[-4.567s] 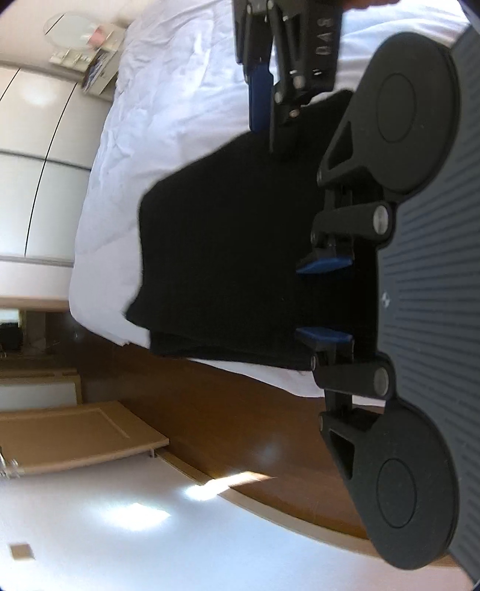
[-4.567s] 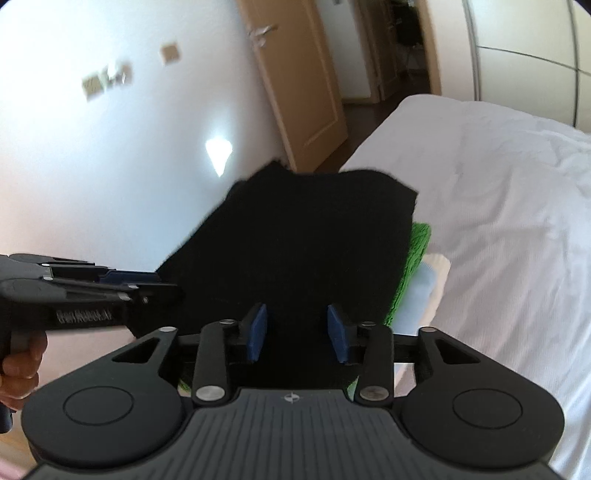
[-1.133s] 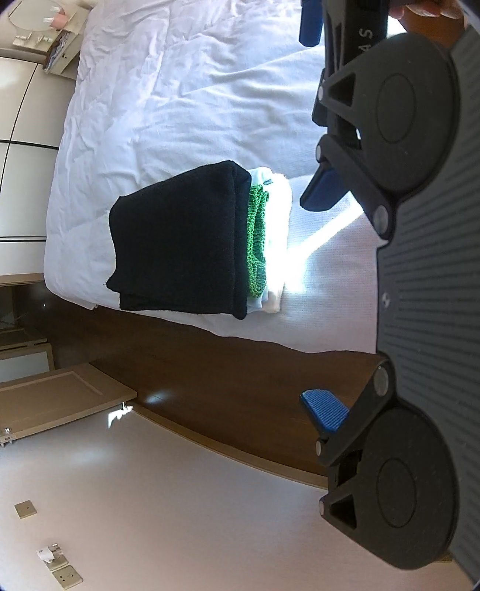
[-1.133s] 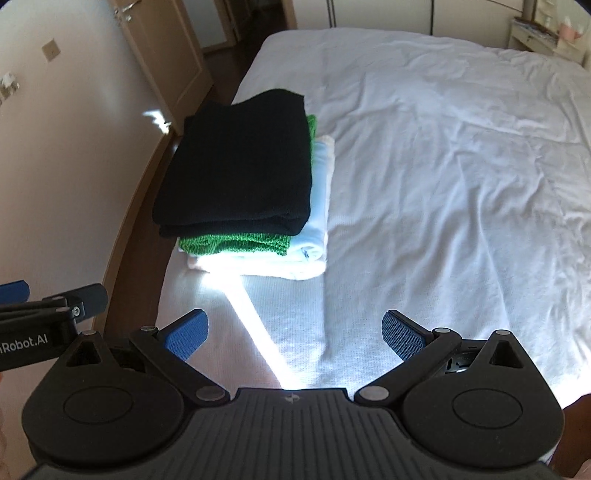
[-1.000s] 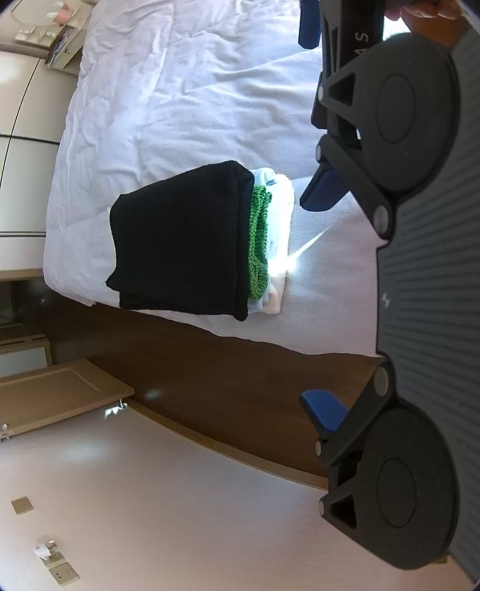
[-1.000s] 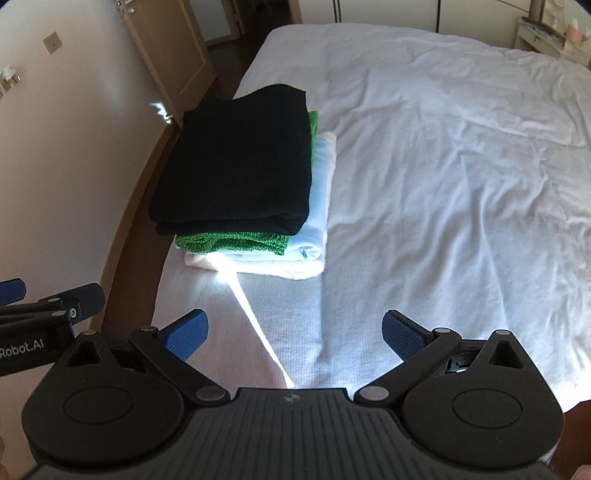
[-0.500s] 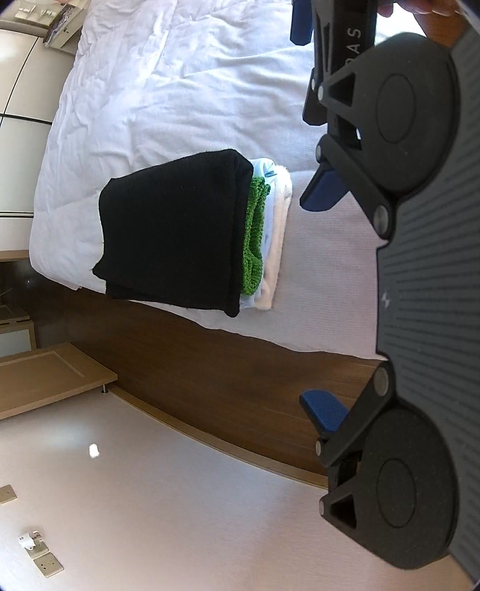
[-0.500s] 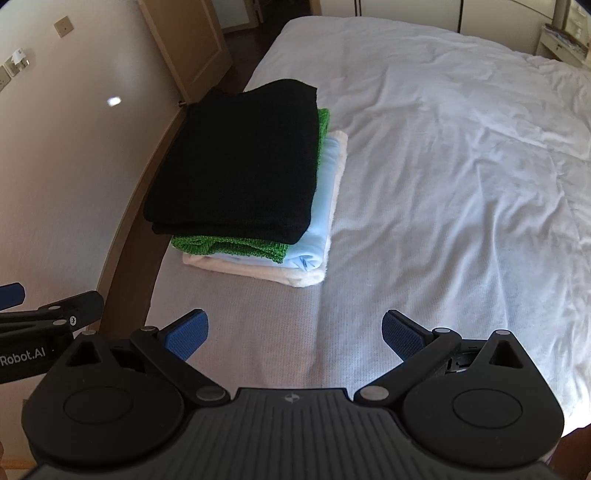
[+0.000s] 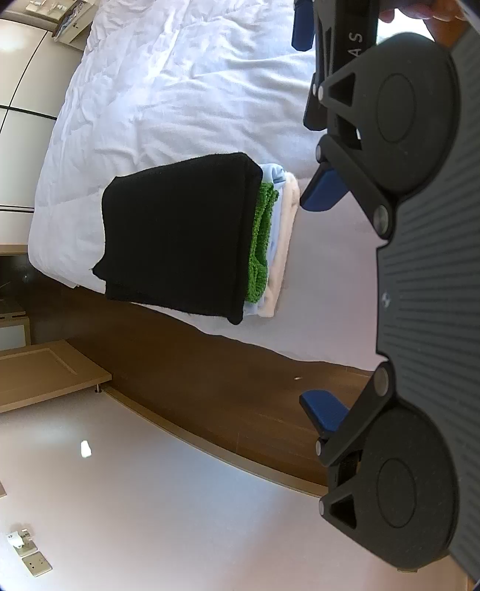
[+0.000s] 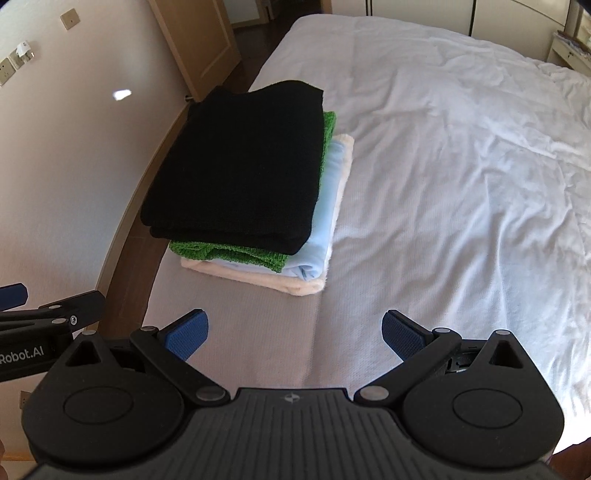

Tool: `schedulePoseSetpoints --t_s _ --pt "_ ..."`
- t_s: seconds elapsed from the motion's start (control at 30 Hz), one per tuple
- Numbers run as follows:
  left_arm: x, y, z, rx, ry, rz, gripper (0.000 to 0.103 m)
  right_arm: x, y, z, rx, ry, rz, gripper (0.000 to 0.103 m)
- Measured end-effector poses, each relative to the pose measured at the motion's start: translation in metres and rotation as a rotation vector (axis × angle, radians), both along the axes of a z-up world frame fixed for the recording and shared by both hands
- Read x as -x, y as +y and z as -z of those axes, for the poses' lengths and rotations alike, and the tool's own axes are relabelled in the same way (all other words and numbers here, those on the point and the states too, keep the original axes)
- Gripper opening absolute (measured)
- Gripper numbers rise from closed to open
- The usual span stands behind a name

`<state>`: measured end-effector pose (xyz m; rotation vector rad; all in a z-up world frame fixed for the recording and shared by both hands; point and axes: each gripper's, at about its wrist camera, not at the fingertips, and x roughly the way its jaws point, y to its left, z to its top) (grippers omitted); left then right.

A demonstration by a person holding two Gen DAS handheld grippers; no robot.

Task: Fold clothes

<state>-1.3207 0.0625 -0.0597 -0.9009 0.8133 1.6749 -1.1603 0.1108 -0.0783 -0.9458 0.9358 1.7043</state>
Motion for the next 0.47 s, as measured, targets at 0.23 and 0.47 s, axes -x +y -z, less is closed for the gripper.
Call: schedulePoseSetpoints --t_s 0.23,0.47 --pt "0.0017 0.0038 -0.0027 -0.014 -0.009 0.015 0.102 -0.0003 0.0036 -0.0013 -0.007 -0.003 0.005 0.103" --pt "0.0073 0.0071 -0.0046 -0.037 -0.015 0.046 0.102 0.002 0.0051 -0.0024 -0.008 -0.01 0.027 0.103"
